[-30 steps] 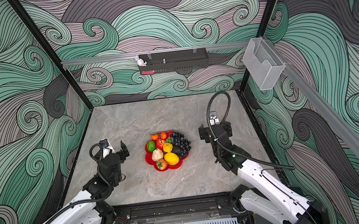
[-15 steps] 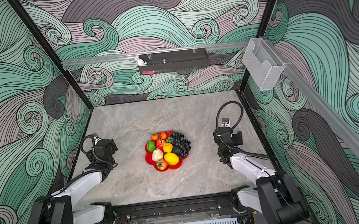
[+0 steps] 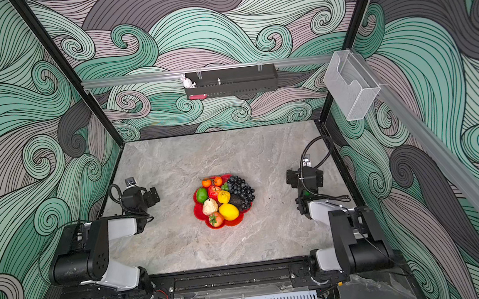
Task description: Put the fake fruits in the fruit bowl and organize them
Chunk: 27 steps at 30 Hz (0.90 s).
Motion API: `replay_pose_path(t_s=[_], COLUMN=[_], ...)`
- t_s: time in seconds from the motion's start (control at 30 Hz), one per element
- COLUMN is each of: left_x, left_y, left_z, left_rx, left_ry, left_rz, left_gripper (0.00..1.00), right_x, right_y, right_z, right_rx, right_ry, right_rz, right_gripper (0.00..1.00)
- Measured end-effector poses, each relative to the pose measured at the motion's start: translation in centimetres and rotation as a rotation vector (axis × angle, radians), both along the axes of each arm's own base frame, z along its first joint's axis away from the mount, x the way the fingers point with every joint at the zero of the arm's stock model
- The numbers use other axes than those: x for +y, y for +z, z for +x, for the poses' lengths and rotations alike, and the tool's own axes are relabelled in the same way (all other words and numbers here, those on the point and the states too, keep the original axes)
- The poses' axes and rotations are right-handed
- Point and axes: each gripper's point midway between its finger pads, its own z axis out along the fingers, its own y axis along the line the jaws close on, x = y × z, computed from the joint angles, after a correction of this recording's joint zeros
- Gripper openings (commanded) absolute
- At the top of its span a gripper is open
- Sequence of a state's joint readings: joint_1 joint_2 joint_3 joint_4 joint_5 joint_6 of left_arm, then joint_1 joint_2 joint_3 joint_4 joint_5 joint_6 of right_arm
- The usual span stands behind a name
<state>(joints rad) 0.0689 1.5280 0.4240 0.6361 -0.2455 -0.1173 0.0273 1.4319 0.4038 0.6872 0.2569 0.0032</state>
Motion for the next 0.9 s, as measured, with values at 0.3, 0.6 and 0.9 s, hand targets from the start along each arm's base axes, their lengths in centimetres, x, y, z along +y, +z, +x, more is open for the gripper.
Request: replay_pose_path(t_s=[0.3,0.6,0.9], left_x=[-1.1,-1.3,-1.3], left_y=[0.6,0.6,0.6], left_z=[0.7,0.7,0.7], left_rx=[-0.030,-0.032,-0.032], left_ry=[-0.062,-0.074,-0.074], left_rz=[-0.017,-0.020,-0.020], left_gripper=[0.99,0.99,0.99], right_x=[2.1,2.4,2.9], right_y=[-2.1,-1.8,-1.8], right_z=[0.7,0.9,1.0], right_rx=[0.000,-0.013,-0.013], right_ry=[0.107,0.116,0.146], right_rz=[0.040,0.037,0.047], right_gripper=[1.00,1.00,1.00])
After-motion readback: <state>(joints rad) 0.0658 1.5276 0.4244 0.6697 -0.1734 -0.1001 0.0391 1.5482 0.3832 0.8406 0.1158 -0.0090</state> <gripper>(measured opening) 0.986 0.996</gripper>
